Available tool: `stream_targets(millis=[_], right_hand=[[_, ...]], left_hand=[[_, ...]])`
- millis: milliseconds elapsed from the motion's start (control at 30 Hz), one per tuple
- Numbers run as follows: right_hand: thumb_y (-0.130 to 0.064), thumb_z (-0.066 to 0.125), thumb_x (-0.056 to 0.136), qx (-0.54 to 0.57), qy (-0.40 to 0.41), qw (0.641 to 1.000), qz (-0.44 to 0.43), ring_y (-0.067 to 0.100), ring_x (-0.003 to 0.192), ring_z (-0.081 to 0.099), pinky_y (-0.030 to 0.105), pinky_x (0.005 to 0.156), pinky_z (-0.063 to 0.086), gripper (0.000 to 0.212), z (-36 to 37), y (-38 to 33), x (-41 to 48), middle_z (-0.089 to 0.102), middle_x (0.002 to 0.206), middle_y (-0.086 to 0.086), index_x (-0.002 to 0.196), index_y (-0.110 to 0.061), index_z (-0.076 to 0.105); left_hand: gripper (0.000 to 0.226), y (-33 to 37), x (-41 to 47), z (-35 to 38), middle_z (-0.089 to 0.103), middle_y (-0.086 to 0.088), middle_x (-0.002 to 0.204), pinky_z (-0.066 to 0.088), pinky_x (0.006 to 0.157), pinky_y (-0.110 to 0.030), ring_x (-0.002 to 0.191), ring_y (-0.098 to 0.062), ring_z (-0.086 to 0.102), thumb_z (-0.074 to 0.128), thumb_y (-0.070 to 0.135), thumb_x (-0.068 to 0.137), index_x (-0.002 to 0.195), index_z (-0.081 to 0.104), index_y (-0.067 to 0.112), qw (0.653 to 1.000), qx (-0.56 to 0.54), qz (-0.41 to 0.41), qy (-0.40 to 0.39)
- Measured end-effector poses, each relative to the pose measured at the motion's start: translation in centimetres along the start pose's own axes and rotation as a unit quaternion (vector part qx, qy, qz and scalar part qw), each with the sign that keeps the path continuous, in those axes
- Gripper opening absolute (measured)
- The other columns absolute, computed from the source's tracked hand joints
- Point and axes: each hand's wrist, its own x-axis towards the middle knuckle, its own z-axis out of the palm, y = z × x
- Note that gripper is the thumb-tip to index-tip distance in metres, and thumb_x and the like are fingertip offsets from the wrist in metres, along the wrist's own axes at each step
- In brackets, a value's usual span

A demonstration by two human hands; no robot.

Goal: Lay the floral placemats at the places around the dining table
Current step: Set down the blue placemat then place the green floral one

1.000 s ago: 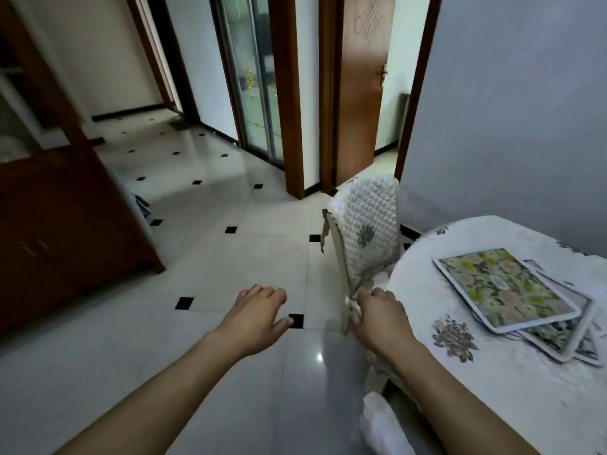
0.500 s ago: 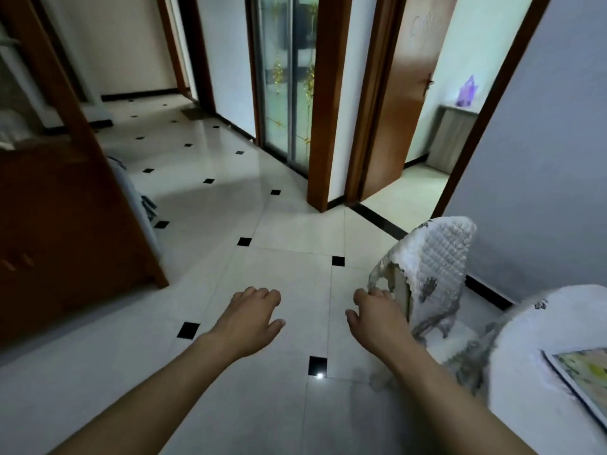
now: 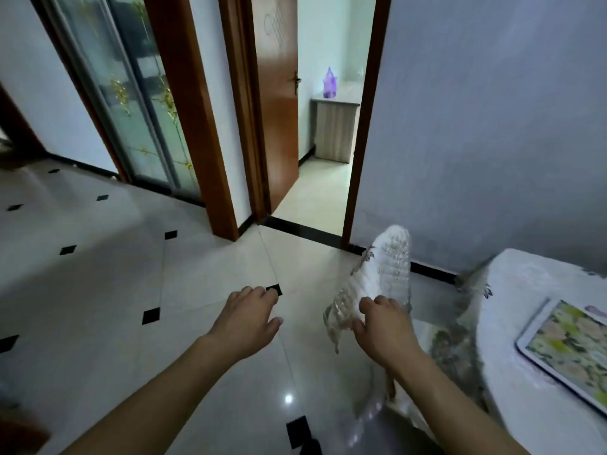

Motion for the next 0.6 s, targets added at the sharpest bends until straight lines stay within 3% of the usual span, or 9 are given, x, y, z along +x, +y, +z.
stream_targets(millis=[333, 467, 600], right_hand=[[-0.041, 0.051, 0.089, 0.023, 0.022, 0.996, 0.083, 0.027, 0.096, 0.056, 0.036, 0.079, 0.044, 0.03, 1.6, 4.0, 19.3, 0.064, 0.101, 0.006, 0.109, -0.022, 0.061], [-0.041, 0.05, 0.087, -0.001, 0.026, 0.991, 0.133, 0.026, 0.087, 0.057, 0.034, 0.069, 0.042, 0.026, 1.7, 5.4, 25.1, 0.063, 0.093, 0.004, 0.099, -0.02, 0.061], [-0.044, 0.05, 0.089, 0.005, 0.044, 0.974, 0.224, 0.026, 0.092, 0.058, 0.036, 0.076, 0.049, 0.029, 2.6, 7.6, 29.4, 0.062, 0.101, 0.006, 0.104, -0.02, 0.058]], left_hand=[[0.03, -7.9, 21.1, 0.3, 0.06, 0.005, 0.11, 0.041, 0.088, -0.034, 0.099, -0.017, 0.053, 0.05, 0.05, 0.091, 0.112, 0.05, 0.028, 0.999, 0.029, 0.005, -0.021], [0.029, -9.7, 30.0, 1.6, 0.06, 0.006, 0.106, 0.04, 0.085, -0.033, 0.097, -0.017, 0.053, 0.049, 0.051, 0.09, 0.108, 0.052, 0.029, 0.998, 0.024, 0.057, -0.027], [0.03, -10.1, 40.6, 3.9, 0.061, 0.007, 0.106, 0.042, 0.085, -0.033, 0.097, -0.016, 0.053, 0.049, 0.053, 0.089, 0.109, 0.052, 0.031, 0.99, 0.025, 0.139, -0.027]])
